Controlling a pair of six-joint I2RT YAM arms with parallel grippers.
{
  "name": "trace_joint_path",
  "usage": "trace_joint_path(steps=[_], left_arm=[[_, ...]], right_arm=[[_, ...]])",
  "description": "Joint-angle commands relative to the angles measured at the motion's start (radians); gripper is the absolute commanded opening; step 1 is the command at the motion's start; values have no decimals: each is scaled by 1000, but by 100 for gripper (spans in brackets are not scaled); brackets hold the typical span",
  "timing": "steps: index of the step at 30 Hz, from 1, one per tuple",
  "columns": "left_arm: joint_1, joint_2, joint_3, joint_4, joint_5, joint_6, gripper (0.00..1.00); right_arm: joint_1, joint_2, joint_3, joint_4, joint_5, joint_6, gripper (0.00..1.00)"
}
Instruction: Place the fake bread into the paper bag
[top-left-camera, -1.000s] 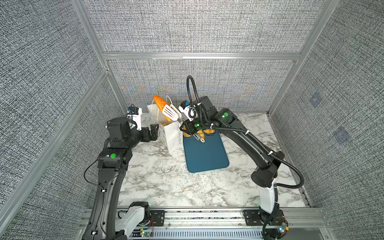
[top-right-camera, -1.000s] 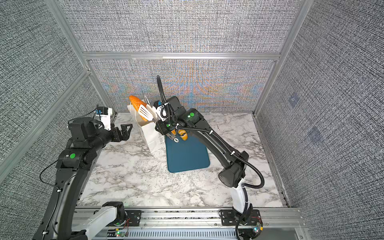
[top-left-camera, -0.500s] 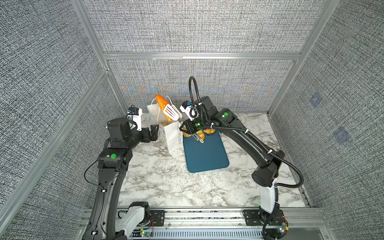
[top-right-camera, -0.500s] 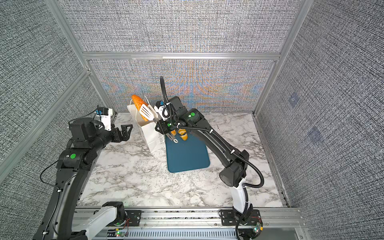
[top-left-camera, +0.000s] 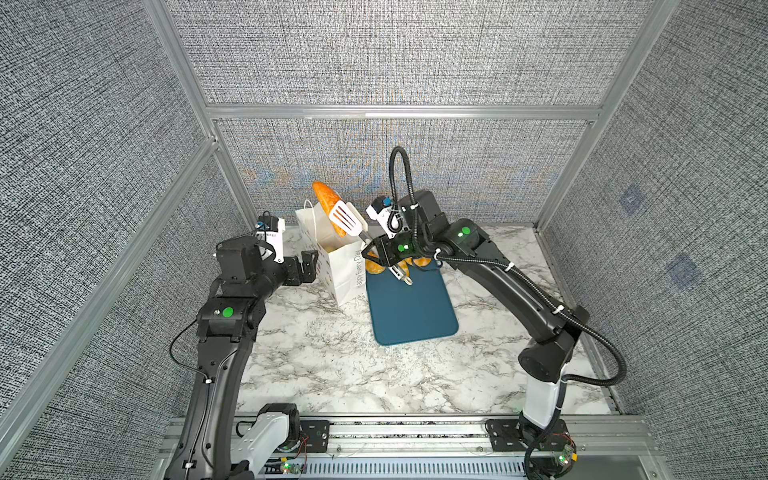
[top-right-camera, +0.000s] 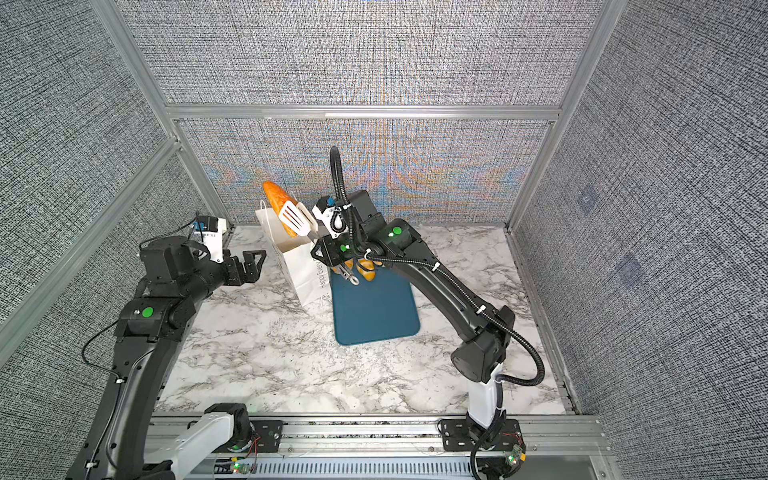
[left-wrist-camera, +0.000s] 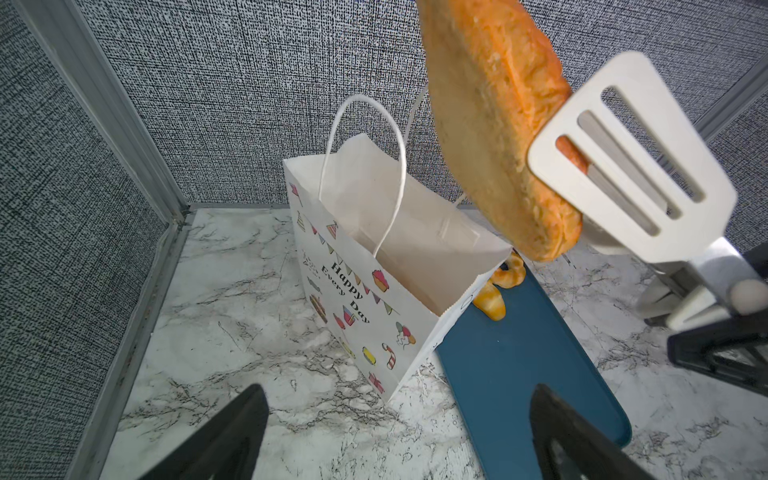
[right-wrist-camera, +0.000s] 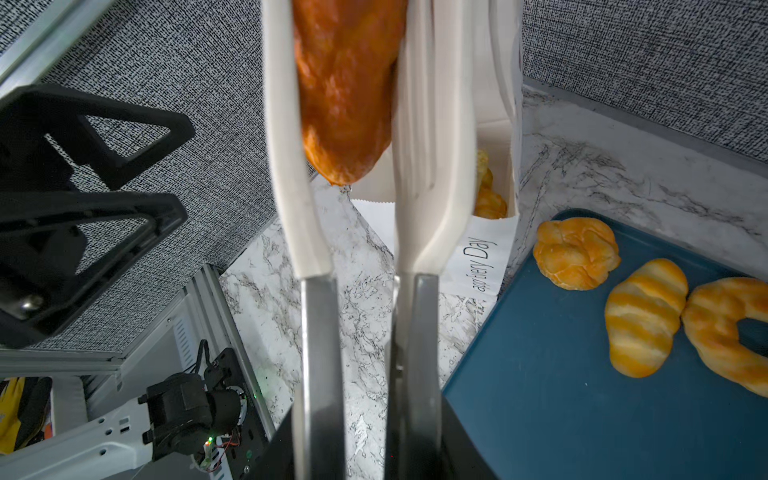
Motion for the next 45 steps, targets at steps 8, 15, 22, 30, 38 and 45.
trace_joint_path(steps=[8, 15, 22, 30, 38, 45], left_arm=[[1, 2, -1, 30, 55, -13, 99], [1, 9, -16, 42, 96, -21, 99], [1, 20, -26, 47, 136, -27, 99], [0, 34, -22, 53, 144, -28, 99], [1, 47, -19, 60, 157, -34, 99], [-5, 17, -64, 108, 170, -86, 99]], right_arm=[[-9, 28, -4, 53, -26, 41, 35], [-16, 78, 47, 13, -31, 45, 35], [-18, 132, 111, -22, -61, 55, 35], [-23, 136, 113, -55, -49, 57, 38], [-32, 143, 120, -67, -33, 65, 45], [-36, 147, 133, -77, -31, 65, 52]])
